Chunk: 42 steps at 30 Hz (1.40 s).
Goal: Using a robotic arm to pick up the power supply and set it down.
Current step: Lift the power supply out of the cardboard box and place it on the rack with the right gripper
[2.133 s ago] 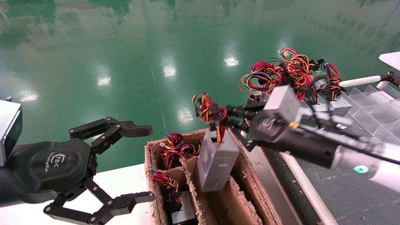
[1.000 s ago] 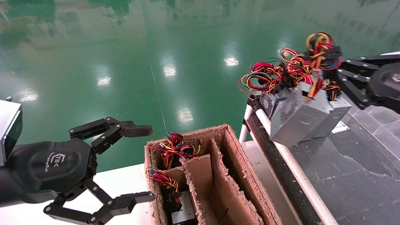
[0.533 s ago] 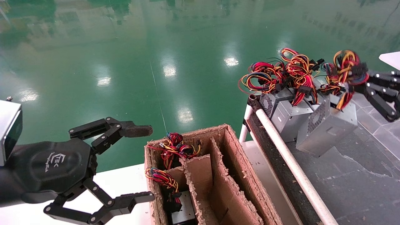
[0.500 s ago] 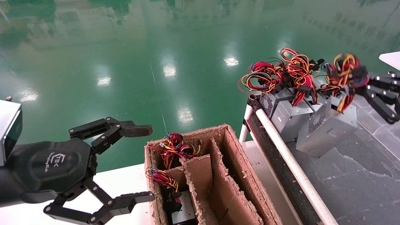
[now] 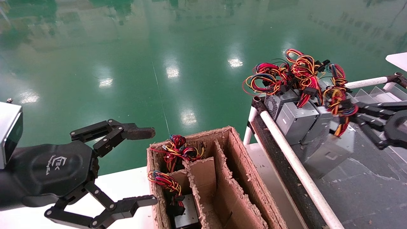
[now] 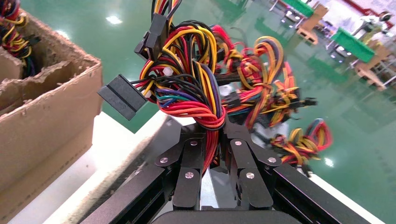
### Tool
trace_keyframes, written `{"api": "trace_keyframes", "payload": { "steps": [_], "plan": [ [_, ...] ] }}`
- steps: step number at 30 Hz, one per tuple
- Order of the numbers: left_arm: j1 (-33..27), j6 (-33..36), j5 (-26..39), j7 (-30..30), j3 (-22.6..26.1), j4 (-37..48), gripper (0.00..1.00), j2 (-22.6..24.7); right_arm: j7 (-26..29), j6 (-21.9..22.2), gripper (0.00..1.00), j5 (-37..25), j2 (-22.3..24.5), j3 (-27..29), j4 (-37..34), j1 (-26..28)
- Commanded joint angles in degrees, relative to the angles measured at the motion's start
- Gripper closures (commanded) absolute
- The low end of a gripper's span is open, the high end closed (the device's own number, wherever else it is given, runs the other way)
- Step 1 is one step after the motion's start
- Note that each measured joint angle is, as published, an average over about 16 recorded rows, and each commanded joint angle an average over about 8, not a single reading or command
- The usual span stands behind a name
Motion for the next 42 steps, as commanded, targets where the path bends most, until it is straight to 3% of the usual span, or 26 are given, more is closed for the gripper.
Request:
{"api": "trace_keyframes", "payload": {
  "steps": [1,12,24,25,33,42],
  "plan": [
    [0.0,0.0,0.0,0.0,0.0,0.0,0.00,0.0,0.0,0.0,1.00,-0.6,-0.6,-0.7,-0.1,0.4],
    [0.0,0.0,0.0,0.0,0.0,0.0,0.00,0.0,1.4,1.5,1.00,-3.9,-4.0,-3.8,1.9,3.3],
    [0.0,0.0,0.0,0.0,0.0,0.0,0.00,0.0,2.3,2.6,1.00,-7.1,-8.0,-6.7,-1.3,7.2],
    [0.0,0.0,0.0,0.0,0.0,0.0,0.00,0.0,2.3,2.5,0.97,-7.3,-8.2,-6.9,-1.6,7.5],
    [0.0,0.0,0.0,0.0,0.0,0.0,0.00,0.0,2.8,1.9,0.00,-8.1,-9.2,-7.9,-3.5,9.1],
    [0.0,0.0,0.0,0.0,0.0,0.0,0.00,0.0,3.2,1.5,0.00,-8.7,-9.2,-8.5,-3.9,9.9]
  ]
}}
